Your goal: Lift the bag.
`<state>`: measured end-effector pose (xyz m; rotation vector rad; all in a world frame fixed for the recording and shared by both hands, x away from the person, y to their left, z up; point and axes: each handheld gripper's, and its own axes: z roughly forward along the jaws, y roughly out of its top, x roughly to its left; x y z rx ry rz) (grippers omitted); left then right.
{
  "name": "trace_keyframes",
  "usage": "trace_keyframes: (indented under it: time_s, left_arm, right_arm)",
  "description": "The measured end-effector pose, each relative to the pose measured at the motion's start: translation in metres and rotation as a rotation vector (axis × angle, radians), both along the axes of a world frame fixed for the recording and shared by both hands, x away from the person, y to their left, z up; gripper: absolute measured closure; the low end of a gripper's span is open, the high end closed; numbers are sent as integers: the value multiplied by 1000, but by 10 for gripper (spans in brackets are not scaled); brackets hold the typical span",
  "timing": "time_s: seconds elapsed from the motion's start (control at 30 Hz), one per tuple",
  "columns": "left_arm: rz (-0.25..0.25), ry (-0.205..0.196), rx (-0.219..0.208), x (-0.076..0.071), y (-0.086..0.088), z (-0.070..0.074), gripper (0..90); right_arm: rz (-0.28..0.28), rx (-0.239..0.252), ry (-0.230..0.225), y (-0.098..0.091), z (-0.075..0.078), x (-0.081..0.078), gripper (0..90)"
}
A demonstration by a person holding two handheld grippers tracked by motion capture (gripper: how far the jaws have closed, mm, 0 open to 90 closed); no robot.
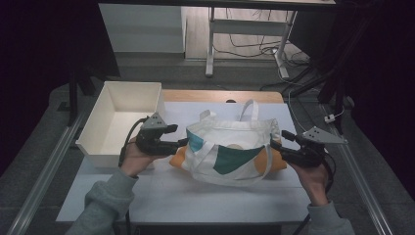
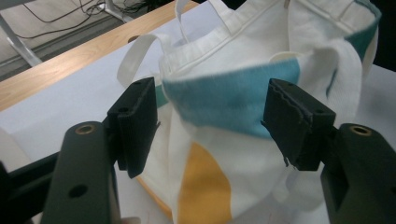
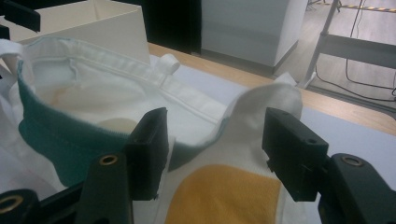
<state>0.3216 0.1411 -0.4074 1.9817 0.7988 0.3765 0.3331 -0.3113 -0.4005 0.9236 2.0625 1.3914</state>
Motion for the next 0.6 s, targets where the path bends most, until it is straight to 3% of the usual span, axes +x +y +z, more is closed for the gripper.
trace_keyframes:
  time_s: [0.3, 0.6]
  left_arm:
    - [37, -10, -20, -32, 21, -21, 360]
    - [63, 54, 5, -49, 39, -54, 356]
  right_arm:
    - [5, -2, -11, -12, -8, -18, 409]
    - [-5, -42, 39, -25, -36, -26, 409]
